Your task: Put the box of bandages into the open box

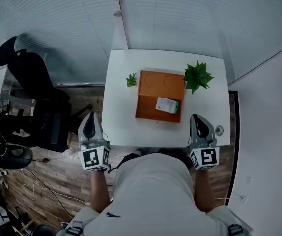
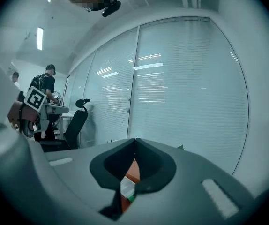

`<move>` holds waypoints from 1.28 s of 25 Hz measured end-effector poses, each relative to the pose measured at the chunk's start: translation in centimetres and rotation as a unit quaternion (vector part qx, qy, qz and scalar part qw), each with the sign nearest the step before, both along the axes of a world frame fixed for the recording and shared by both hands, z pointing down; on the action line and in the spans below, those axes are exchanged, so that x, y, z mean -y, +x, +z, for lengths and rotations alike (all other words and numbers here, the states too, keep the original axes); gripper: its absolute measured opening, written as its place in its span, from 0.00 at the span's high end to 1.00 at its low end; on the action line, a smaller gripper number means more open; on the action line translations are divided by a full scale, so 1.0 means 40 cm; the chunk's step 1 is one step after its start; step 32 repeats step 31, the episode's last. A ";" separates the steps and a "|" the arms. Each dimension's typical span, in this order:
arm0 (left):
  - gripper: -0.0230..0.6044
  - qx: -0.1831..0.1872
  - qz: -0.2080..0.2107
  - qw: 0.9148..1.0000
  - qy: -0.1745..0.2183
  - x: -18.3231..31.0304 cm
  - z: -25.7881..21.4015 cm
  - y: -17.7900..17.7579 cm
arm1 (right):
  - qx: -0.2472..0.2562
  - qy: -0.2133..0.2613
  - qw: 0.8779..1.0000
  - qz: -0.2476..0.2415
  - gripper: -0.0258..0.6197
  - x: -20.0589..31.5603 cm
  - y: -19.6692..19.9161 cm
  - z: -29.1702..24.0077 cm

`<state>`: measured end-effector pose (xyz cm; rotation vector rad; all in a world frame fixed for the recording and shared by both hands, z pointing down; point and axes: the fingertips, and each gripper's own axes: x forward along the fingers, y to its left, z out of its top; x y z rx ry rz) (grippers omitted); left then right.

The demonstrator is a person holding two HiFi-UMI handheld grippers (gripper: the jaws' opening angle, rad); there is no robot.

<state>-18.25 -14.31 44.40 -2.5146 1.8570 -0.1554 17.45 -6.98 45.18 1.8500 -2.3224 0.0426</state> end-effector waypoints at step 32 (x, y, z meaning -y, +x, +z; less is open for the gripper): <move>0.95 0.003 0.014 1.000 0.000 -0.006 0.017 0.013 | 0.042 -0.003 0.999 0.022 0.96 -0.006 0.009 -0.022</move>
